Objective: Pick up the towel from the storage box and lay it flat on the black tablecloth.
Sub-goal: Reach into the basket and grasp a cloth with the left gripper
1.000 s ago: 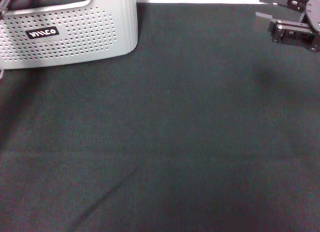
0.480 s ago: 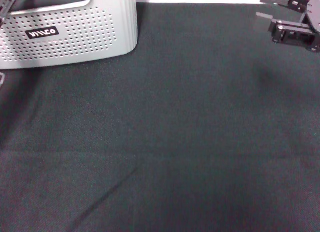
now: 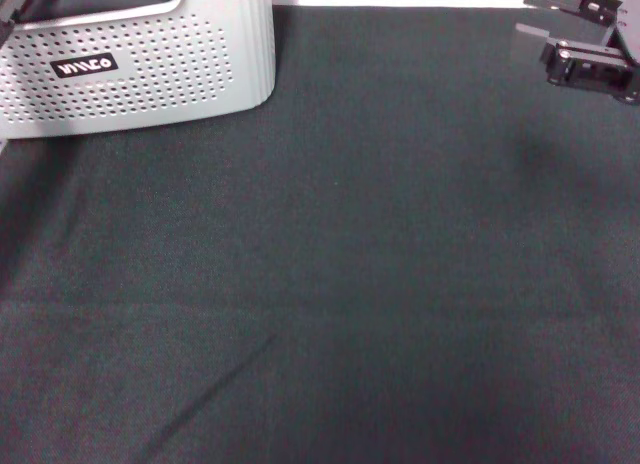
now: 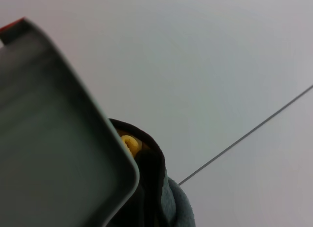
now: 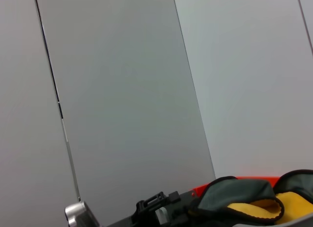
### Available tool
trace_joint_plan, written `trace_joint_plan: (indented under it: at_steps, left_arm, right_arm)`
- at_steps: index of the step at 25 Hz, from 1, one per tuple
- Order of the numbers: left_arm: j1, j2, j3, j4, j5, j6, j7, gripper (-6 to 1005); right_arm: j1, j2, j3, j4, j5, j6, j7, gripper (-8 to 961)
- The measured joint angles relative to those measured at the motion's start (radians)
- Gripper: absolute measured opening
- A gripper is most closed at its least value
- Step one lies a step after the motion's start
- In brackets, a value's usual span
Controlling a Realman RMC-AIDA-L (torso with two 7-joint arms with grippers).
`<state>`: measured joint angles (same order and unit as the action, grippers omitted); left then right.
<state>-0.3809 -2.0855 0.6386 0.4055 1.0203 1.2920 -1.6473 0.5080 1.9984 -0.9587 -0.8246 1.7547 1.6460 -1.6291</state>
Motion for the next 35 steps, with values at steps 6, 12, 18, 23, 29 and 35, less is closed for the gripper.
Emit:
trace_joint_plan:
  at_steps: [6,12,18,23,29,35]
  left_arm:
    - [-0.001,0.001,-0.002,0.002,-0.001,0.002,-0.074,758]
    - [-0.002,0.002,0.001,0.003,0.003,-0.016,-0.126,757]
    - [-0.012,0.004,0.004,0.004,0.019,-0.043,-0.18,757]
    - [-0.018,0.004,0.004,0.005,0.022,-0.047,-0.213,756]
    - [-0.016,0.002,0.015,0.036,0.028,-0.045,-0.266,756]
    - [-0.013,0.001,0.022,0.053,0.028,-0.045,-0.296,757]
  right_arm:
    - [-0.001,0.0,0.0,0.009,0.0,0.004,0.0,855]
    - [-0.001,0.0,0.0,0.009,0.0,0.005,0.0,855]
    - [0.0,0.0,0.0,0.009,0.0,0.006,0.0,854]
    - [-0.004,0.0,0.0,0.01,0.0,0.007,0.0,854]
    - [-0.01,0.0,0.0,0.01,0.0,0.008,0.0,854]
    - [-0.011,0.0,0.0,0.01,0.001,0.008,0.0,854]
